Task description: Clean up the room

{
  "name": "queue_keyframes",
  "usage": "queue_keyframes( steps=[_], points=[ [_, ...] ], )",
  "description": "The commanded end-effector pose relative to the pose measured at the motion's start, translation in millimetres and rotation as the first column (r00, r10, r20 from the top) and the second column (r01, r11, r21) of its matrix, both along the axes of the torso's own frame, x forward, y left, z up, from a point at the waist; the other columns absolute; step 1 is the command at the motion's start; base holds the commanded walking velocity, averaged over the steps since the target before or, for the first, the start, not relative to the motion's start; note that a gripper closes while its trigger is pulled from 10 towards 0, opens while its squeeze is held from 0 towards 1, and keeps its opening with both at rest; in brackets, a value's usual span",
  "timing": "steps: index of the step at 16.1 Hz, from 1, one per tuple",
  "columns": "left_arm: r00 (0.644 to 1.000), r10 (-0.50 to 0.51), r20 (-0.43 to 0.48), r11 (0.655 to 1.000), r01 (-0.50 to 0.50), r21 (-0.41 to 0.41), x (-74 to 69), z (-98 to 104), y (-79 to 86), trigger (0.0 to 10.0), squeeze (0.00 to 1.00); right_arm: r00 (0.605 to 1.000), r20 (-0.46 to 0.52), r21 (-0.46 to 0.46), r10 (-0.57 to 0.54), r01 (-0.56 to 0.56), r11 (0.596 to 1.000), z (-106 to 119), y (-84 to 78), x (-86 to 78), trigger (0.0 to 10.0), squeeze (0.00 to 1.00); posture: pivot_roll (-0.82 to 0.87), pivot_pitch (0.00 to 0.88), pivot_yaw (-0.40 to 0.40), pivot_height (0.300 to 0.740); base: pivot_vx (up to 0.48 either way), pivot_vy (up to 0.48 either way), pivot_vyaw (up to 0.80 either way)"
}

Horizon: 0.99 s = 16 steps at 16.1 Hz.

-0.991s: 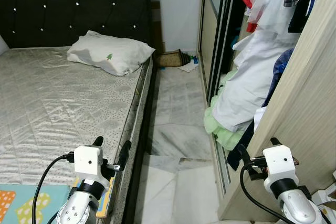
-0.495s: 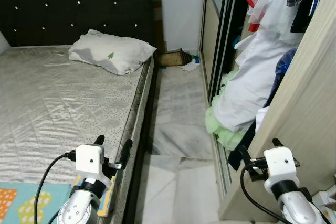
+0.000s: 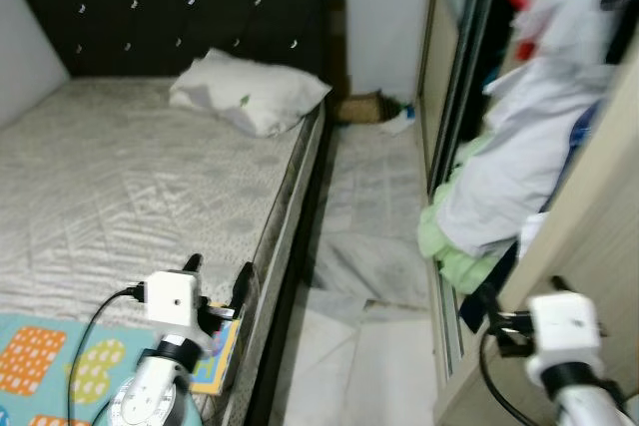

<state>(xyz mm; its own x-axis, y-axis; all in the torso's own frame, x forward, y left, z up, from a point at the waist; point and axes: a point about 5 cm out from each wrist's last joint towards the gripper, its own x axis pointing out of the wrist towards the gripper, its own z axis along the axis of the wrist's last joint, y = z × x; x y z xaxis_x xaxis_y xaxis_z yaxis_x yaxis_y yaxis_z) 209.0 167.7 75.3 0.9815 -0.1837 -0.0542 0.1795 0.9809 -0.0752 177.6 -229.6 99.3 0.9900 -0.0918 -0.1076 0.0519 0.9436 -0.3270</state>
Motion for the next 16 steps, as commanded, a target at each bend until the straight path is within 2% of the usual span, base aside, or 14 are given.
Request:
queue_keyframes(
  steps=[1,4,5,7,8,9,10,11,12,13,14,16],
  points=[
    [1.000,-0.002,0.013,1.000,0.002,0.012,0.3,5.3,1.5,10.0,0.00,0.999,0.025,0.001,-0.025,0.025,1.000,12.1,-2.3,-6.7,10.0,0.00,-0.22,0.000,0.083,0.740,0.000,0.000,0.00],
    [0.999,-0.044,0.000,0.999,0.044,0.018,2.0,5.5,-1.3,10.0,0.00,0.998,-0.032,-0.016,-0.058,0.057,0.998,15.2,-1.2,-34.2,10.0,0.00,-0.25,0.000,0.110,0.740,0.000,0.000,0.00],
    [0.999,-0.050,0.001,0.999,0.050,0.016,3.3,6.7,-2.3,10.0,0.00,0.996,-0.053,-0.012,-0.065,0.065,0.998,12.9,-0.1,-37.7,10.0,0.00,-0.25,0.000,0.112,0.740,0.000,0.000,0.00],
    [0.998,-0.056,-0.005,0.998,0.056,0.032,3.9,5.7,-1.7,10.0,0.00,0.991,-0.125,0.015,-0.048,0.051,0.999,-1.2,5.7,-43.9,10.0,0.00,-0.25,0.000,0.117,0.740,0.000,0.000,0.00],
    [0.999,-0.042,-0.031,0.997,0.044,0.058,3.0,-0.8,3.5,10.0,0.00,0.983,-0.174,0.037,-0.062,0.070,0.997,-13.0,9.2,-46.9,10.0,0.00,-0.25,0.000,0.117,0.740,0.000,0.000,0.00],
    [0.998,-0.013,-0.059,0.998,0.017,0.063,1.4,-8.2,11.0,10.0,0.00,0.957,-0.271,0.074,-0.107,0.132,0.988,-38.6,13.6,-54.9,10.0,0.00,-0.24,0.000,0.116,0.740,0.000,0.000,0.00],
    [0.997,-0.003,-0.072,0.998,0.008,0.064,1.0,-11.1,13.2,10.0,0.00,0.938,-0.322,0.093,-0.131,0.169,0.981,-52.9,14.1,-58.6,10.0,0.00,-0.24,0.000,0.117,0.740,0.000,0.000,0.00],
    [0.997,0.004,-0.081,0.998,0.001,0.058,1.8,-13.0,13.2,10.0,0.00,0.900,-0.405,0.103,-0.163,0.222,0.970,-75.7,11.5,-62.9,10.0,0.00,-0.24,0.000,0.114,0.740,0.000,0.000,0.00],
    [0.997,0.001,-0.081,0.998,0.004,0.058,2.7,-13.3,12.5,10.0,0.00,0.880,-0.442,0.107,-0.175,0.245,0.964,-86.0,9.4,-64.6,10.0,0.00,-0.24,0.000,0.114,0.740,0.000,0.000,0.00],
    [0.997,-0.004,-0.077,0.998,0.008,0.057,3.9,-13.9,11.2,10.0,0.00,0.828,-0.525,0.110,-0.199,0.298,0.948,-108.1,3.8,-70.5,10.0,0.00,-0.23,0.000,0.113,0.740,0.000,0.000,0.00],
    [0.997,-0.006,-0.073,0.998,0.010,0.055,4.8,-14.1,10.8,10.0,0.00,0.792,-0.568,0.115,-0.224,0.346,0.931,-121.2,-0.6,-75.1,10.0,0.00,-0.23,0.000,0.113,0.740,0.000,0.000,0.00],
    [0.998,-0.004,-0.069,0.998,0.008,0.055,7.9,-16.1,10.8,10.0,0.00,0.719,-0.641,0.068,-0.270,0.404,0.912,-144.5,-9.8,-82.9,10.0,0.00,-0.22,0.000,0.111,0.740,0.000,0.000,0.00]
  ],
)
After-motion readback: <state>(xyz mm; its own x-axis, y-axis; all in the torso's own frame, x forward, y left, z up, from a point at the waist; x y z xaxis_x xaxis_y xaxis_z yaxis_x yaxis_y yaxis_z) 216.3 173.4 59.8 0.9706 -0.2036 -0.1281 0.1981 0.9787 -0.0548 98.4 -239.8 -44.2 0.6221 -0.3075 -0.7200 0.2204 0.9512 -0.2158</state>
